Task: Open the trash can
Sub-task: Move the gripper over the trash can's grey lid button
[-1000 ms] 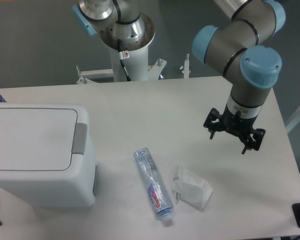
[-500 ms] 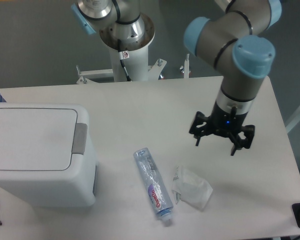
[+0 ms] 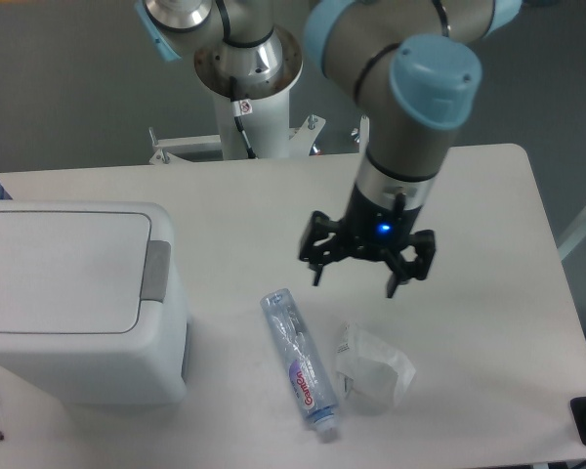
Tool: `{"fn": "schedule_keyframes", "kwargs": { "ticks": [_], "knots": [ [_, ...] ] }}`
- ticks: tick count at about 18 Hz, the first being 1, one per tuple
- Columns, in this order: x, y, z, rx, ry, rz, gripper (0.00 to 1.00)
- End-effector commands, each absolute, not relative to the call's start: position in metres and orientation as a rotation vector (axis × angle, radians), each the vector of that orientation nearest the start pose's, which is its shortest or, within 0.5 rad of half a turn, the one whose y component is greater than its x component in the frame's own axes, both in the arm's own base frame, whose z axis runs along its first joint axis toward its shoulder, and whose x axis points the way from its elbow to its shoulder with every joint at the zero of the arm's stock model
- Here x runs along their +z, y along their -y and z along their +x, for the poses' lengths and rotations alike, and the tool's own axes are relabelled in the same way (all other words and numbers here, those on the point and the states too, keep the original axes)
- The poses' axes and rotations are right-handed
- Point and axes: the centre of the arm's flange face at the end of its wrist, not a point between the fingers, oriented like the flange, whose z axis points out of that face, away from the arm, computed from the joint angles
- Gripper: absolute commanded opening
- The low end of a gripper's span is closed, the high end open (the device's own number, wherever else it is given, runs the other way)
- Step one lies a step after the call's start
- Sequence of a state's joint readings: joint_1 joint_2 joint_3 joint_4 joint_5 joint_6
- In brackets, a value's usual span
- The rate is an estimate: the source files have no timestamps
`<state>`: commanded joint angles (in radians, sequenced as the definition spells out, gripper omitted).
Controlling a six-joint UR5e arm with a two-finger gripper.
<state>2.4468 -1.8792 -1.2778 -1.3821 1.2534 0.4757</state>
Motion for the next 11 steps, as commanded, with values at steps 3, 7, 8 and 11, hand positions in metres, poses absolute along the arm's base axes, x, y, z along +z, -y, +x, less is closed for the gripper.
{"fn": "schedule_keyframes", "kwargs": {
  "ticks": [3,7,8,11],
  "knots": [
    [0.503,-0.538,-0.363,-0.218,0.499,-2.721,1.0],
    [0.514,-0.545,-0.339,-0.238,0.492,-2.707,1.0],
    [0.513,-0.547,-0.334,-0.249,0.5,-2.704,1.0],
    [0.512,-0.559,-0.315,-0.262,0.493,-2.707,1.0]
  ]
}}
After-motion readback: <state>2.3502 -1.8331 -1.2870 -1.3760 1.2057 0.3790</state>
